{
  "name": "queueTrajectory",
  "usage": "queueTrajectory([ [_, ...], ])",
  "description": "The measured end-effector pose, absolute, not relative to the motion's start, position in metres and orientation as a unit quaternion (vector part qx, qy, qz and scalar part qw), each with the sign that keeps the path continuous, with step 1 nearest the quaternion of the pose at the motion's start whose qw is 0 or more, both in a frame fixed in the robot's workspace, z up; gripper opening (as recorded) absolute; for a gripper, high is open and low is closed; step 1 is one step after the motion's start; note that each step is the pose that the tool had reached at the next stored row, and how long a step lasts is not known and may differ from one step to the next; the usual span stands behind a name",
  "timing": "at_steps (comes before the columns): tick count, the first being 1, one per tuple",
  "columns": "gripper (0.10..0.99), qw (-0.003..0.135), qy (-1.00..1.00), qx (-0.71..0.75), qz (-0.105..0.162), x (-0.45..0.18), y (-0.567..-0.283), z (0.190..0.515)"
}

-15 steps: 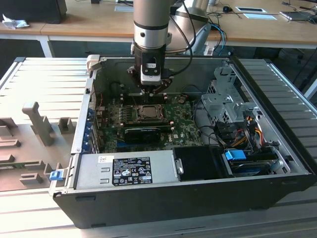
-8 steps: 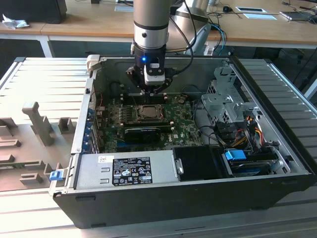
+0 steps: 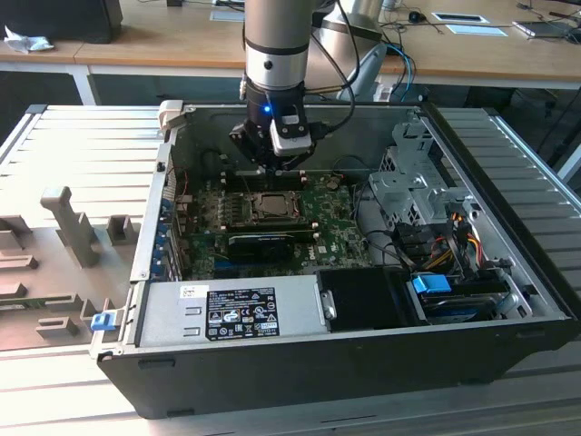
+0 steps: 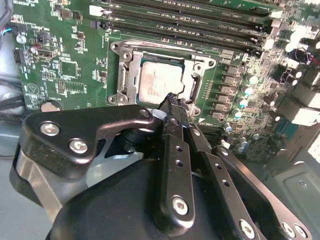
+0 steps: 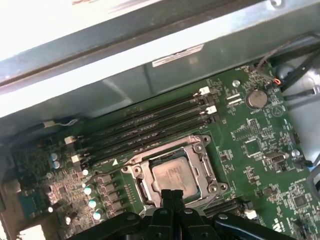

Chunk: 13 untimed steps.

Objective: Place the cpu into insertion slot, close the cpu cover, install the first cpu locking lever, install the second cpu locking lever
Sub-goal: 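Install the first cpu locking lever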

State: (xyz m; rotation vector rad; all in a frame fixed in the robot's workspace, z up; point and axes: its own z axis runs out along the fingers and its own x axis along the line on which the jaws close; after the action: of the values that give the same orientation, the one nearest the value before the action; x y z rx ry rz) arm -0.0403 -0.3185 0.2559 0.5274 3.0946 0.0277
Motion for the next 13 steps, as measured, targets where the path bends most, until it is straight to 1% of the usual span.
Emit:
queueTrajectory([
  [7,0.106,0.001,0.994,0.107,0.009,-0.0403,-0.3185,0.2559],
  [13,0.106,0.000,1.000,0.015,0.009,-0.0403,-0.3185,0.2559],
])
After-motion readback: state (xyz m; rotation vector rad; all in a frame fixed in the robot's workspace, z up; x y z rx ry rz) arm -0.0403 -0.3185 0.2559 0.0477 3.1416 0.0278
